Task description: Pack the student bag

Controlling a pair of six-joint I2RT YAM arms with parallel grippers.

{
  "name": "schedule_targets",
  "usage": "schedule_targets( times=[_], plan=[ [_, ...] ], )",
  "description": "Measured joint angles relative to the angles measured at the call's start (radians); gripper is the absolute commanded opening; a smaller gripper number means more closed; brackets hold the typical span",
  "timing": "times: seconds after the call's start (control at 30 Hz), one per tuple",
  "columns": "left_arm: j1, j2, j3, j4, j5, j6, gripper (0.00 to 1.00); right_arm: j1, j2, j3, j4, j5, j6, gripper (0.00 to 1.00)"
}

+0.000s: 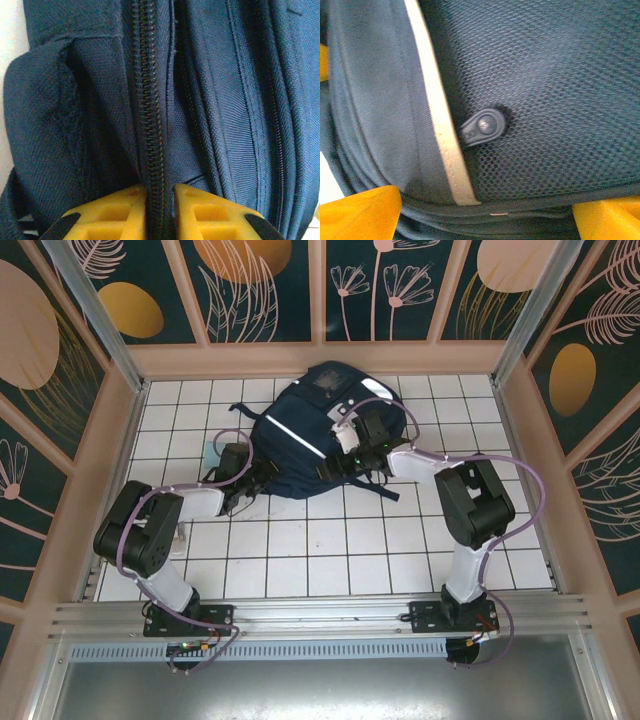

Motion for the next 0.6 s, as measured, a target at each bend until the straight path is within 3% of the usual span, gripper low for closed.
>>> schedule_targets(
  times=[0.43, 0.6],
  plan=[
    [-0.002, 0.039, 0.016, 0.042, 0.009, -0.014, 0.2, 0.071, -0.129, -0.051, 0.037, -0.351, 0.229, 0.83],
    [-0.006, 0.039, 0.018, 0.041, 0.008, -0.014, 0.2, 0.094, -0.234, -0.085, 0.011, -0.332, 0.241, 0.82]
  ],
)
